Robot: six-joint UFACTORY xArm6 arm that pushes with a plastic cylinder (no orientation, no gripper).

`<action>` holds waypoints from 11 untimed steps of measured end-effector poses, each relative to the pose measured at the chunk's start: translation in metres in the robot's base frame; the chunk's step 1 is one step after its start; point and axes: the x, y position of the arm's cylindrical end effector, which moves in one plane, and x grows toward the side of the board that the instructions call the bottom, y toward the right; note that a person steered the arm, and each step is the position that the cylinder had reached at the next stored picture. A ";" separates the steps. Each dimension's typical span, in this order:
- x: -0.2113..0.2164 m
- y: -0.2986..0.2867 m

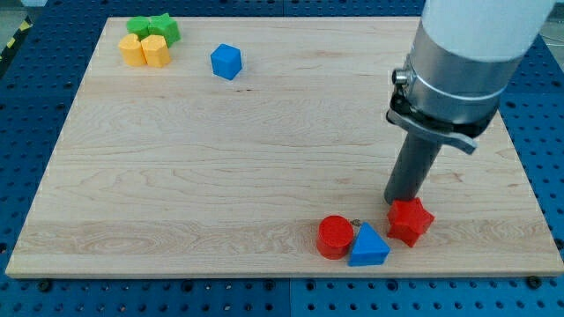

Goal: Move the red star to the right of the blue triangle

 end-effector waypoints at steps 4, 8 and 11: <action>-0.003 0.050; 0.037 0.046; -0.105 0.043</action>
